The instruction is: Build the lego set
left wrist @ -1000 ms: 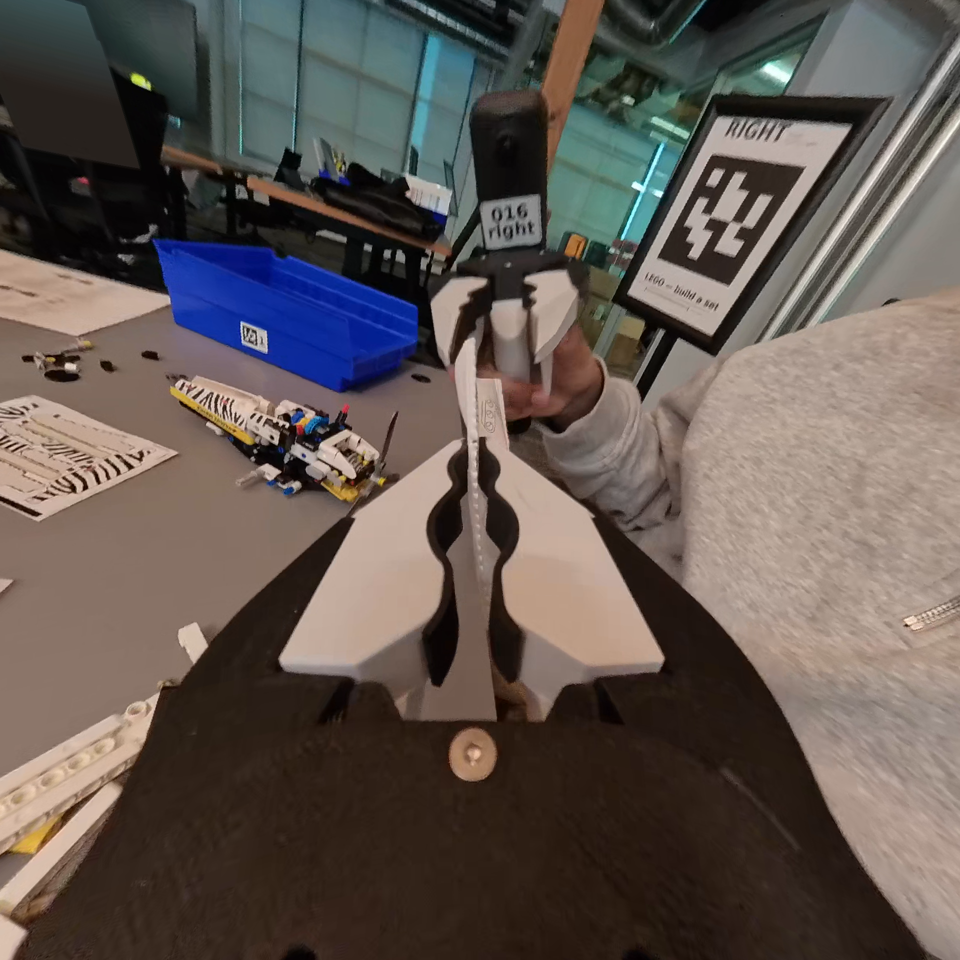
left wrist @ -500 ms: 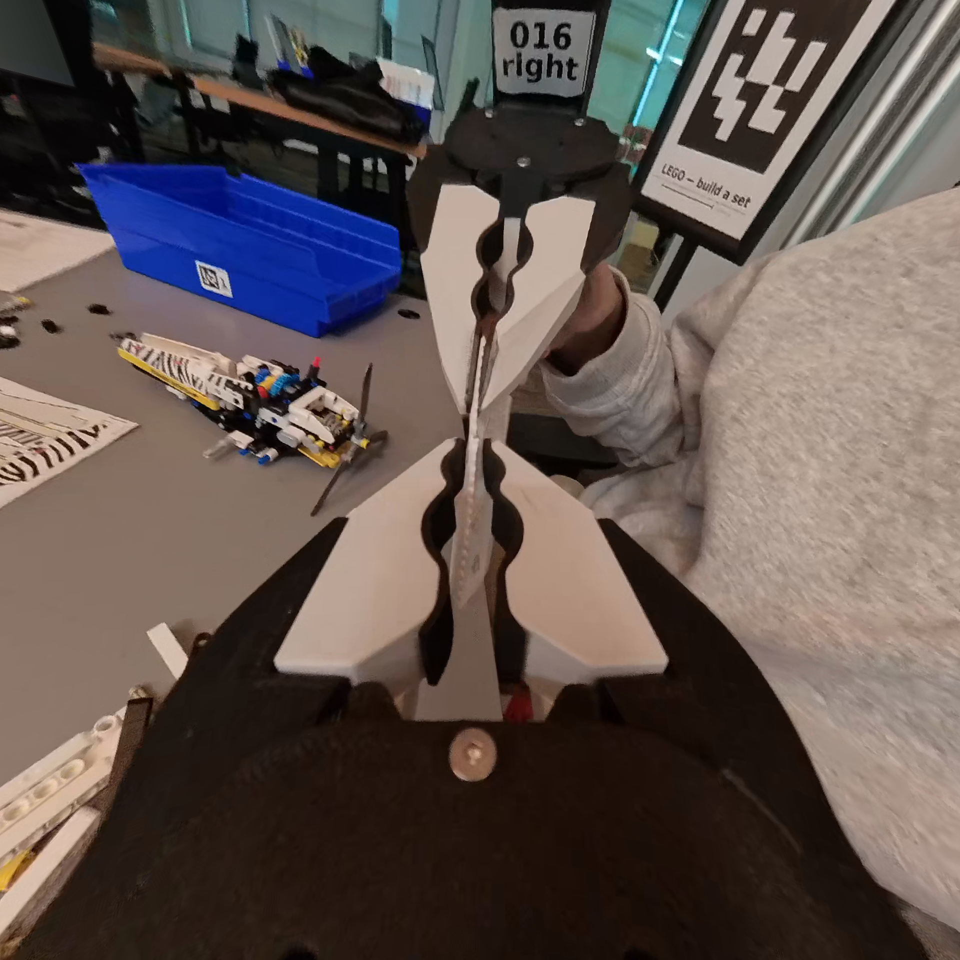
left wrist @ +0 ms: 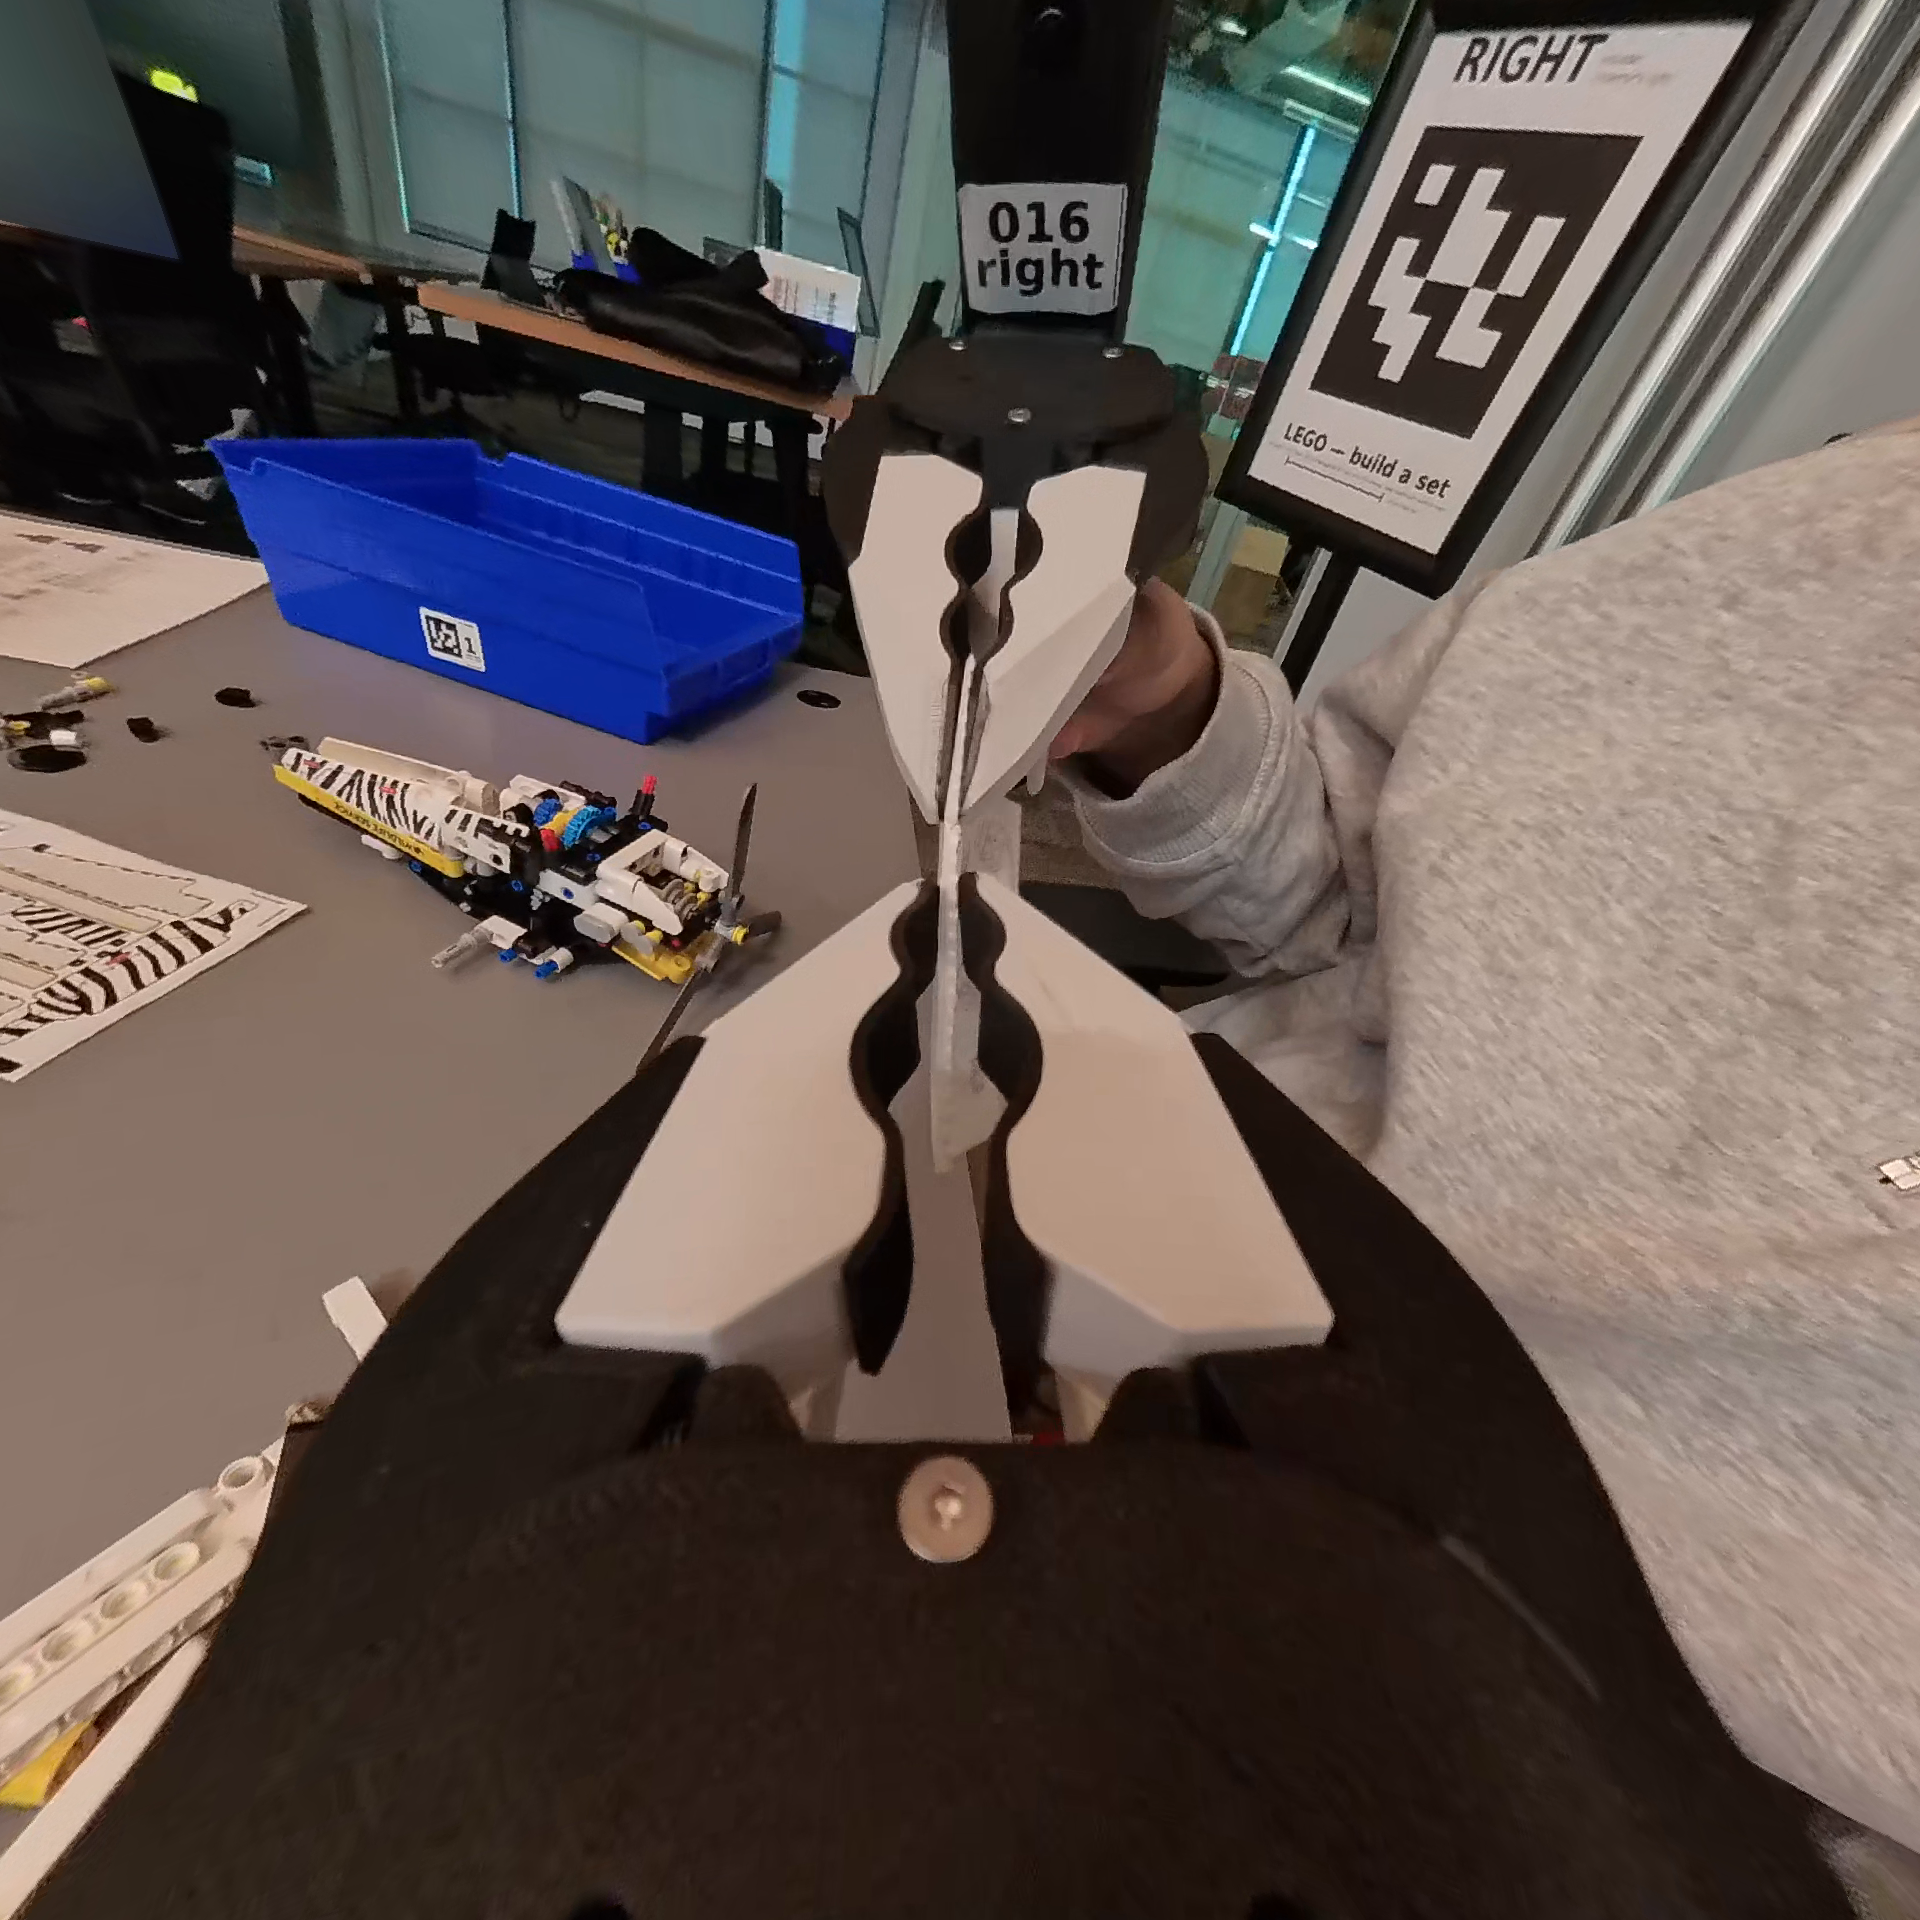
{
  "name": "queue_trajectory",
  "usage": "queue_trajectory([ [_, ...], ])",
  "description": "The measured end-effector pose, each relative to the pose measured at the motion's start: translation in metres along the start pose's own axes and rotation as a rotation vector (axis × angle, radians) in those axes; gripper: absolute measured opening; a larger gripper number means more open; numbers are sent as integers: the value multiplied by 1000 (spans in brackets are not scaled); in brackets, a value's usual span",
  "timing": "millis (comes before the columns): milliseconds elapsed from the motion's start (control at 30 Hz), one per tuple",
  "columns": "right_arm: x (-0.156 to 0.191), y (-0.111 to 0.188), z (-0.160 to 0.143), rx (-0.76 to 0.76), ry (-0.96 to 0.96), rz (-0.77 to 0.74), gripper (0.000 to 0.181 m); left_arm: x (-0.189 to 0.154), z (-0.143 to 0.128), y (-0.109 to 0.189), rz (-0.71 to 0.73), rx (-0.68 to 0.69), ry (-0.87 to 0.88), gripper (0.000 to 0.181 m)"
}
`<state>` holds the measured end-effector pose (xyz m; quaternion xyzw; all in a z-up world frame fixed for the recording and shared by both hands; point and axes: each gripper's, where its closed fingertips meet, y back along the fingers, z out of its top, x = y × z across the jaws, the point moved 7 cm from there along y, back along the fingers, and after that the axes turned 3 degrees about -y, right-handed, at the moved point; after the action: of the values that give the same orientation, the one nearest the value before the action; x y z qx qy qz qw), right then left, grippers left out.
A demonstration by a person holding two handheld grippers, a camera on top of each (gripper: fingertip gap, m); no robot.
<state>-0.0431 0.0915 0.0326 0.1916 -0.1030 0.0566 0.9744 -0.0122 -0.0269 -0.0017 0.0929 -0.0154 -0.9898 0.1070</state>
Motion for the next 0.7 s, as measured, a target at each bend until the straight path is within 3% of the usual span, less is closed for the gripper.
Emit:
queue_trajectory([
  [333, -10, -2, 3, 4, -83, 11, 0, 7, 3, -2, 69, -72, -30, 0],
  [467, -19, -4, 9, -62, -129, -8, 0, 10, 10, 1, 227, -81, -135, 0],
  [700, -34, -3, 10, -270, -329, 135, 0, 3, 22, 0, 469, -44, -347, 0],
])
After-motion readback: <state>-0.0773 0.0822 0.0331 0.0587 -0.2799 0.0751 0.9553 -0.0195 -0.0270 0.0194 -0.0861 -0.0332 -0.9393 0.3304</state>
